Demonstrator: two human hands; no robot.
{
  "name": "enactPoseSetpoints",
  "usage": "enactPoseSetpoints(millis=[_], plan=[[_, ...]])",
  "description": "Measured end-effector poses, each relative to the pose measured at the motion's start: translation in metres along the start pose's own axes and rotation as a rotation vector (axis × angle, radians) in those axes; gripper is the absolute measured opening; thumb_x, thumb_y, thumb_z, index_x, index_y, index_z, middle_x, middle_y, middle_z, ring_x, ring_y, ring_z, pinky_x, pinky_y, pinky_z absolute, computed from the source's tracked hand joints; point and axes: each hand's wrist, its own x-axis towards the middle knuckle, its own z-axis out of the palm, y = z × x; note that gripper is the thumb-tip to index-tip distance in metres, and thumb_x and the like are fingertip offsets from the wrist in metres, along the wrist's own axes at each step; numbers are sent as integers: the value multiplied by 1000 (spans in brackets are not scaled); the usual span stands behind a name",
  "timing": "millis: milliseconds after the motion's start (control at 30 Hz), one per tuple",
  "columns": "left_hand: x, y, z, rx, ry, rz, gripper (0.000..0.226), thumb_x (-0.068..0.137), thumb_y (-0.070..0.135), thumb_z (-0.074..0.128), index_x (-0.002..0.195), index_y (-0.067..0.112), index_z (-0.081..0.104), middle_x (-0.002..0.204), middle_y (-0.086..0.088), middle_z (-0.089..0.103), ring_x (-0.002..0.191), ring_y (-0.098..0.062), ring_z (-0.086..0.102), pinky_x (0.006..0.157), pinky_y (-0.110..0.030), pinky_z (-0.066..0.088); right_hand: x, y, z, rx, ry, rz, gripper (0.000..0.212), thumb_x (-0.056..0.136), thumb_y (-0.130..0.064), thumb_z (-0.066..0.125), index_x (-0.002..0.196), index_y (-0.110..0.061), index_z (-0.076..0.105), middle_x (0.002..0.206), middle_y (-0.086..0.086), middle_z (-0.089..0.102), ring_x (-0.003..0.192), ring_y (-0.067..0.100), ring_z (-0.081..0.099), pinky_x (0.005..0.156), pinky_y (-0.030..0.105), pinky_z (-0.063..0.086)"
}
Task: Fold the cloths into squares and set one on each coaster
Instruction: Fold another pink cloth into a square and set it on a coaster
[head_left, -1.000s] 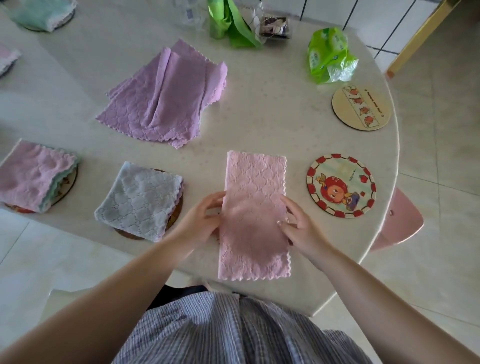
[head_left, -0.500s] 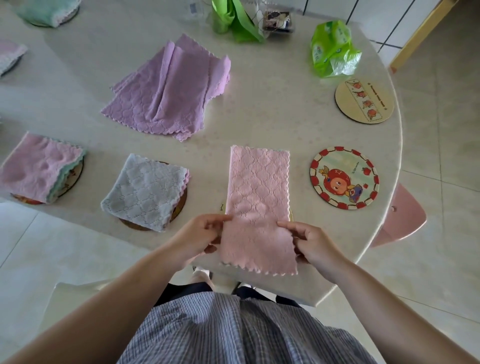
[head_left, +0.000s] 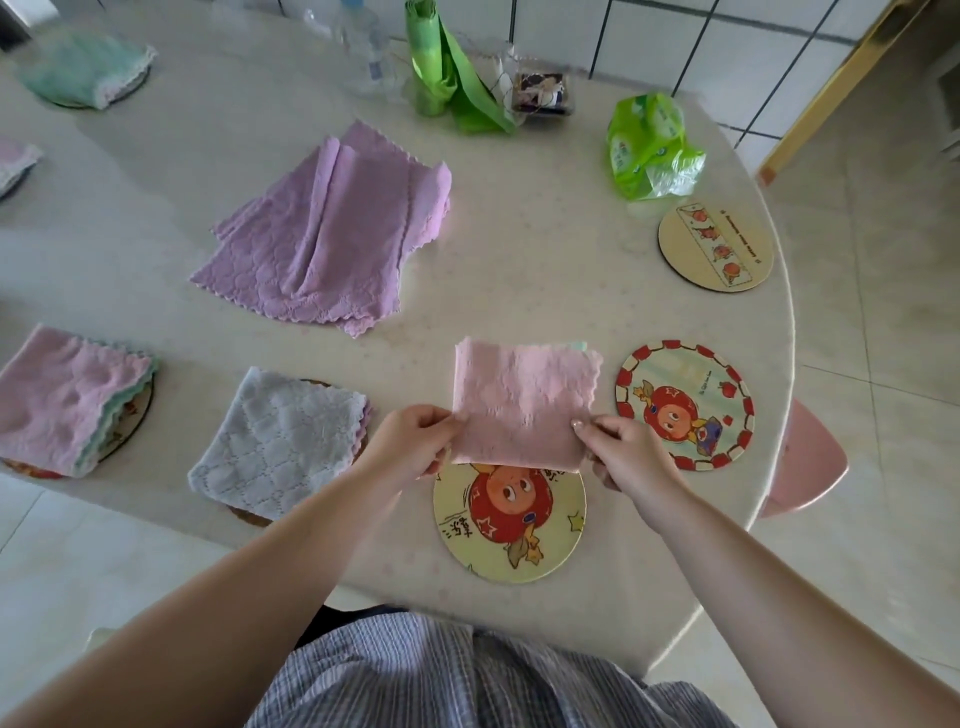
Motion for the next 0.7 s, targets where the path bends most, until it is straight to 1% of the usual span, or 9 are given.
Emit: enactPoseSetpoints(millis=[100,200,300,367,433,500,567,633,700], plan=[[11,3,-1,105,-10,-34,33,90,35,56,93,4,66,53,1,53,46,-13,45,49,-21,38,13,-6,2,-95,-15,44,27,90,-34,56,92,-11,69,50,-2,44,43,13,36,47,24,30],[15,0,0,256,20,-9,28,88,37,58,93,10,64,64,4,63,52,-8,53,54,-19,42,18,-6,5,-240,11,17,29,89,-39,54,94,-16,71,64,9,58,53,22,51,55,26,34],[16,1,2,233,109,110,24,86,28,63,103,16,50,89,7,62,76,-4,59,58,-14,43,24,-7,5,-249,92,-60,33,88,-42,55,98,-12,64,74,1,63,60,8,52,55,21,35],[19,4,3,156,115,176,30,86,20,64,108,20,44,102,3,60,89,-6,59,66,-19,50,26,-11,7,-166,130,-83,37,85,-37,61,114,-18,51,91,-11,61,78,1,56,60,15,38],[23,8,4,163,66,225,28,88,12,59,108,26,46,109,2,60,92,-6,60,68,-22,53,27,-14,9,-106,121,-135,47,84,-29,66,124,-22,42,100,-12,56,86,1,57,63,13,41],[27,10,4,245,3,288,29,89,10,54,103,35,53,110,7,59,90,-4,61,66,-15,50,26,-16,10,-145,113,-233,40,86,-21,64,120,-27,44,101,-13,55,85,-3,57,64,14,45],[29,10,3,303,-7,353,32,89,11,56,108,37,58,115,14,53,95,-2,58,75,-10,47,27,-17,9,-226,112,-339,27,89,-17,60,113,-28,53,103,-17,54,85,-9,55,68,14,49],[33,9,4,283,34,365,36,89,15,58,122,28,56,121,13,49,98,-3,57,84,-16,49,31,-17,9,-270,126,-411,27,90,-12,56,113,-25,58,109,-18,53,85,-13,53,74,6,46],[37,8,5,248,70,331,42,89,17,58,131,22,50,125,11,47,97,-6,59,83,-24,53,38,-16,10,-292,142,-423,35,91,-11,55,123,-24,56,116,-19,50,82,-11,54,74,0,40]])
